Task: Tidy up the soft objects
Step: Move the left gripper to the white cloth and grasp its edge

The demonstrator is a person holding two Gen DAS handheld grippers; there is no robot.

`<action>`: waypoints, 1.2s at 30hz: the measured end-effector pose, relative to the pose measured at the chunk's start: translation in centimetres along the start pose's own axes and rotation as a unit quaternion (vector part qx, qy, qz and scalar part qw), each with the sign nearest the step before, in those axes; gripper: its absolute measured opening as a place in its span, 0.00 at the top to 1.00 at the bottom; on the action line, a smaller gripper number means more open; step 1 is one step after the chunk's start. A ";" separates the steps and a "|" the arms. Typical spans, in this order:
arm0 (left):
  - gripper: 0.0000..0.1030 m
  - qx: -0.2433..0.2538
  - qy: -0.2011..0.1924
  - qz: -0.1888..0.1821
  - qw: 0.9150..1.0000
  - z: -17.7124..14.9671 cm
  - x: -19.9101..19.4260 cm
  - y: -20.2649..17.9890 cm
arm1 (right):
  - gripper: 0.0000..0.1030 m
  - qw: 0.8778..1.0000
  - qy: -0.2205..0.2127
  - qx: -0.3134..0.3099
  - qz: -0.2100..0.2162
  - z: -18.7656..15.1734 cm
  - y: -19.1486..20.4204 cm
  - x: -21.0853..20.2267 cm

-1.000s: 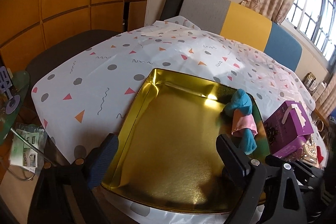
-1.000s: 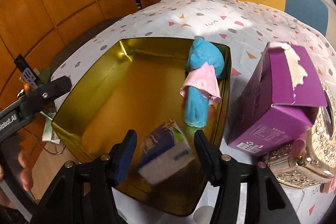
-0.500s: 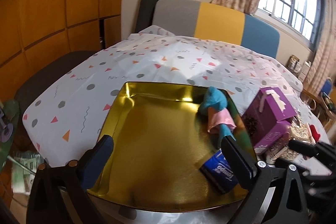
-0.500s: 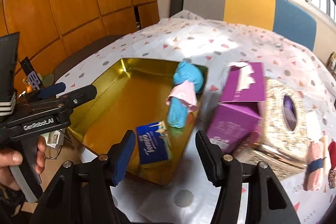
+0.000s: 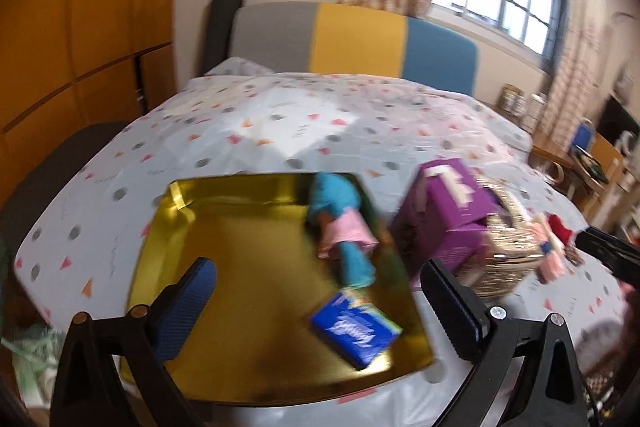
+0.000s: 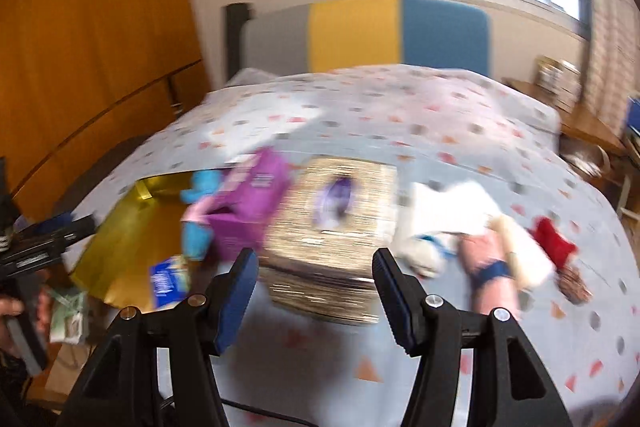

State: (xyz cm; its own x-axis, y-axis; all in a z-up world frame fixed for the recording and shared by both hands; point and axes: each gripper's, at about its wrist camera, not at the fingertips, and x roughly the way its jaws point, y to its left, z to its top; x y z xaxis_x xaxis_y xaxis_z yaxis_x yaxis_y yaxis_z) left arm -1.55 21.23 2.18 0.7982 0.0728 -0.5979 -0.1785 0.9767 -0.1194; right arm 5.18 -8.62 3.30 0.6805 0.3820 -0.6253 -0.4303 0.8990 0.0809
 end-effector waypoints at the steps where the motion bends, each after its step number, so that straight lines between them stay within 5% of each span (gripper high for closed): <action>1: 0.00 0.007 -0.003 -0.006 1.000 0.3 -0.2 -0.6 | 0.42 1.000 0.002 0.014 -0.018 -0.1 -1.6 -0.1; 7: 0.00 0.073 -0.019 -0.058 0.995 2.8 -0.7 -6.2 | 0.42 0.987 0.007 0.120 -0.104 0.3 -10.6 0.2; 10: 0.00 0.107 -0.024 -0.080 0.991 3.7 -0.8 -9.1 | 0.42 0.979 0.022 0.172 -0.102 0.4 -13.7 1.3; 13: 0.00 0.159 -0.023 -0.112 0.981 4.8 -0.6 -12.6 | 0.42 0.970 0.035 0.235 -0.058 0.3 -16.7 2.3; 16: 0.01 0.212 -0.014 -0.136 0.968 5.6 0.3 -16.7 | 0.42 0.965 0.030 0.252 -0.065 0.7 -18.4 3.1; 20: 0.21 0.275 0.040 -0.161 0.947 6.2 3.2 -22.9 | 0.42 0.957 0.000 0.277 -0.087 0.6 -20.8 3.6; 23: 0.34 0.306 0.072 -0.160 0.936 6.2 5.8 -26.8 | 0.42 0.944 -0.010 0.307 -0.118 -0.6 -22.8 3.5; 27: 0.44 0.339 0.139 -0.145 0.919 5.6 10.8 -32.2 | 0.42 0.922 -0.042 0.370 -0.106 -1.6 -25.2 2.2; 36: 0.45 0.386 0.232 -0.076 0.890 3.0 19.9 -38.4 | 0.42 0.886 -0.061 0.456 -0.050 -3.2 -27.9 1.6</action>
State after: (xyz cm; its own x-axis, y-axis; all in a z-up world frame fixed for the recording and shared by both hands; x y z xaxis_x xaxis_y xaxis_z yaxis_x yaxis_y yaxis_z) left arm 22.93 -14.25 -2.80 0.4248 0.0111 -0.9052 0.5019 0.8293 0.2457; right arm 16.37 -33.74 -2.51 0.7708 0.2619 -0.5808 0.2562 0.7073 0.6589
